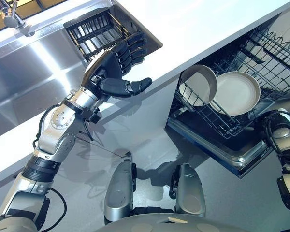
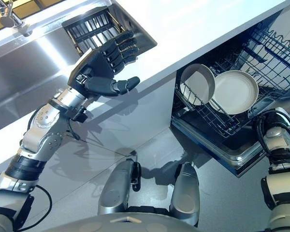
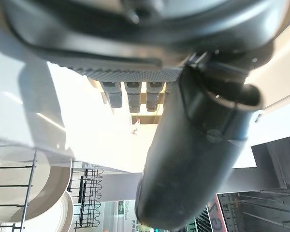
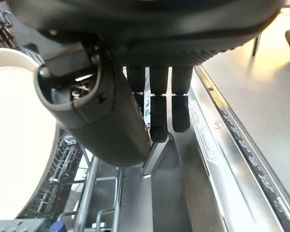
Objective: Pick up plates and place into dishwasher.
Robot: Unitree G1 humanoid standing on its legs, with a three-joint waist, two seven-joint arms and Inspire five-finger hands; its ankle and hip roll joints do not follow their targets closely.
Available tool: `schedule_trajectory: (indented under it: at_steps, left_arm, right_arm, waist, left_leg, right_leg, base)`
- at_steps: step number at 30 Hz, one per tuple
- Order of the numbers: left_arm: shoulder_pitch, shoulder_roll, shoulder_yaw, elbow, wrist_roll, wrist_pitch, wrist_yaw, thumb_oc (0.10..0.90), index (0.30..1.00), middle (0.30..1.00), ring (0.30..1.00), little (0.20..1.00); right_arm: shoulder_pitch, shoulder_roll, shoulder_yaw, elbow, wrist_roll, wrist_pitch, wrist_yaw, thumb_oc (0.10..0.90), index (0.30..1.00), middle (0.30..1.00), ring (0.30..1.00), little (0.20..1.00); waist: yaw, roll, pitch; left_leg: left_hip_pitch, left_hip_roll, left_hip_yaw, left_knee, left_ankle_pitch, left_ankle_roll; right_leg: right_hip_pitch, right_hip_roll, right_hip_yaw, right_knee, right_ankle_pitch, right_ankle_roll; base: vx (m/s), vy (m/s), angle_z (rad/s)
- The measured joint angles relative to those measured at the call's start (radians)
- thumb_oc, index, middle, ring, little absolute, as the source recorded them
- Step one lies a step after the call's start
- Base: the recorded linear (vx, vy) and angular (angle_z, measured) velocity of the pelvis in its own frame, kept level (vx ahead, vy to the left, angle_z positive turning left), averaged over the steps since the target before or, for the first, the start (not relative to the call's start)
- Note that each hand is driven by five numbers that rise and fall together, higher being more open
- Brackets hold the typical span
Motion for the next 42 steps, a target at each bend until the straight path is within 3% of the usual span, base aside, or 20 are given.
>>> schedule_trajectory:
  at_steps: [7, 11, 18, 28, 35, 39, 42]
  left_arm:
    - [-0.005, 0.003, 0.001, -0.007, 0.000, 0.010, 0.014, 0.800, 0.900, 0.900, 0.900, 0.900]
    - [-0.011, 0.003, 0.001, -0.008, 0.000, 0.010, 0.013, 0.800, 0.900, 0.900, 0.900, 0.900]
    - [-0.012, 0.003, 0.000, -0.010, 0.002, 0.012, 0.016, 0.800, 0.900, 0.900, 0.900, 0.900]
    - [-0.012, 0.001, 0.002, -0.008, 0.003, 0.017, 0.019, 0.800, 0.900, 0.900, 0.900, 0.900]
    - [-0.007, 0.001, 0.006, -0.008, 0.003, 0.016, 0.020, 0.800, 0.900, 0.900, 0.900, 0.900]
    - [-0.004, 0.001, 0.007, -0.008, 0.003, 0.011, 0.020, 0.800, 0.900, 0.900, 0.900, 0.900]
    - [-0.003, -0.003, 0.007, -0.007, 0.002, 0.010, 0.020, 0.800, 0.900, 0.900, 0.900, 0.900]
  right_arm:
    - [-0.041, 0.008, 0.055, 0.033, -0.006, 0.026, 0.038, 0.100, 0.300, 0.300, 0.300, 0.200]
    - [-0.049, 0.033, 0.144, 0.040, -0.065, 0.033, 0.084, 0.100, 0.300, 0.300, 0.300, 0.200]
    - [-0.100, 0.052, 0.183, 0.067, -0.060, 0.064, 0.110, 0.100, 0.300, 0.300, 0.300, 0.200]
    - [-0.109, 0.053, 0.189, 0.067, 0.089, 0.096, 0.080, 0.100, 0.300, 0.300, 0.300, 0.200]
    - [-0.109, 0.056, 0.183, 0.033, 0.195, 0.092, -0.013, 0.100, 0.300, 0.300, 0.300, 0.200]
    - [-0.109, 0.055, 0.142, -0.002, 0.343, 0.063, -0.062, 0.100, 0.300, 0.300, 0.300, 0.200]
    - [-0.109, 0.064, 0.098, -0.015, 0.491, 0.017, -0.108, 0.100, 0.300, 0.300, 0.300, 0.200]
  waist:
    - [0.001, 0.000, 0.000]
    - [0.001, 0.000, 0.000]
    - [0.007, 0.001, 0.000]
    - [0.010, 0.002, 0.001]
    - [0.011, 0.008, 0.004]
    - [0.013, 0.011, 0.006]
    - [0.017, 0.031, 0.017]
  left_leg:
    - [-0.014, -0.007, -0.006, 0.018, 0.000, 0.000]
    - [-0.026, -0.010, -0.013, 0.027, 0.000, -0.001]
    - [-0.030, -0.016, -0.015, 0.030, 0.003, -0.003]
    - [-0.029, -0.023, -0.022, 0.030, 0.006, -0.008]
    - [-0.030, -0.026, -0.028, 0.030, 0.008, -0.008]
    - [-0.030, -0.027, -0.031, 0.029, 0.009, -0.010]
    - [-0.029, -0.029, -0.037, 0.029, 0.011, -0.011]
  right_leg:
    - [-0.011, -0.007, 0.001, 0.021, -0.004, 0.000]
    - [-0.020, -0.014, -0.004, 0.038, -0.012, -0.004]
    - [-0.026, -0.020, -0.004, 0.051, -0.017, -0.005]
    - [-0.025, -0.023, -0.005, 0.055, -0.017, -0.005]
    - [-0.024, -0.024, -0.008, 0.056, -0.018, -0.006]
    - [-0.022, -0.024, -0.011, 0.057, -0.019, -0.008]
    - [-0.016, -0.026, -0.019, 0.057, -0.019, -0.008]
  base:
    - [-0.01, 0.000, 0.02]
    - [-0.02, 0.000, 0.06]
    - [0.00, 0.000, 0.01]
    - [0.01, 0.009, 0.00]
    - [0.00, 0.000, 0.00]
    - [0.02, 0.017, 0.01]
    - [0.02, 0.013, 0.06]
